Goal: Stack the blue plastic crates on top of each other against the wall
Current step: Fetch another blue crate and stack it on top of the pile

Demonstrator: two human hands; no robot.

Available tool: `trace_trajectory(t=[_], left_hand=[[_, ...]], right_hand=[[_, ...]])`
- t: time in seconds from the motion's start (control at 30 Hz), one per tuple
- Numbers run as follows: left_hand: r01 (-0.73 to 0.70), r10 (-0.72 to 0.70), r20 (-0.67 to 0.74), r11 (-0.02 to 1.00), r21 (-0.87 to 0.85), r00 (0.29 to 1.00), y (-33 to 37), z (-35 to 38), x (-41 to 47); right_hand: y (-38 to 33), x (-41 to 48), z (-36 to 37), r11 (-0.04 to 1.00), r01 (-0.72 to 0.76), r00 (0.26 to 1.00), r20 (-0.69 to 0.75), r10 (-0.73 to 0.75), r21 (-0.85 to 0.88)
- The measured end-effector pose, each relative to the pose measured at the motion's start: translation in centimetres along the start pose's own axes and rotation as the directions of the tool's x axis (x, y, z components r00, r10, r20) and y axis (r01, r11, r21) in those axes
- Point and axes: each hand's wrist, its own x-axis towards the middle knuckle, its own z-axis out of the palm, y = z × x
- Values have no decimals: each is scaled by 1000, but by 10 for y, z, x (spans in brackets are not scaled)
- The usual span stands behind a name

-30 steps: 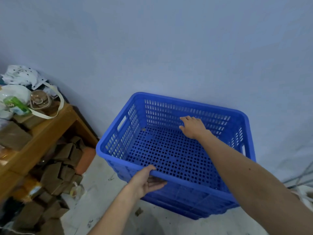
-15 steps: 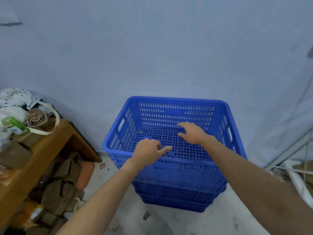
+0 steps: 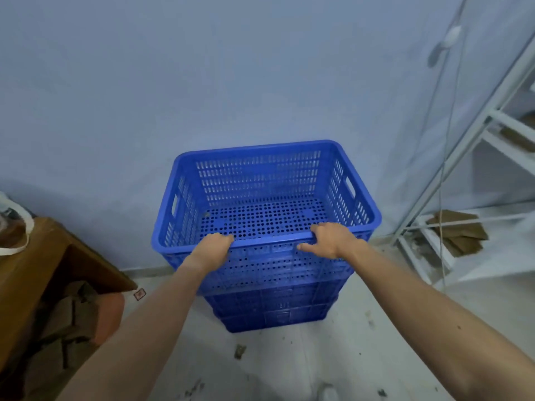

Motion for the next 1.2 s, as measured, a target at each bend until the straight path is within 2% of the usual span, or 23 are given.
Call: trace_trajectory(t=[0.17,0.3,0.43,0.53,0.7,0.9,1.2], left_hand=[[10,-1,-61,991,137,998,-1,11,0],[25,-10,-135,993,114,991,2,12,8],[51,-28,-151,987,150,988,17,6,21],[96,-74,-113,974,204,991,26,6,25],[137,-107,-128,957,255,986,28,6,23],[200,-173,-162,965,168,972,32,4,20],[181,-169,-193,982,50,967,35,5,25]], right_hand=[[12,8,9,991,58,996,-55,-65,-122],[21,15,-6,962,139,987,-44,-153,-235],[39,23,-17,947,141,984,-65,-167,-288],[44,22,-7,942,159,979,-76,-189,-297],[47,19,15,958,140,964,-188,-190,-250],[48,21,14,964,153,955,-219,-202,-219],[59,31,-4,961,180,959,-179,-219,-210]])
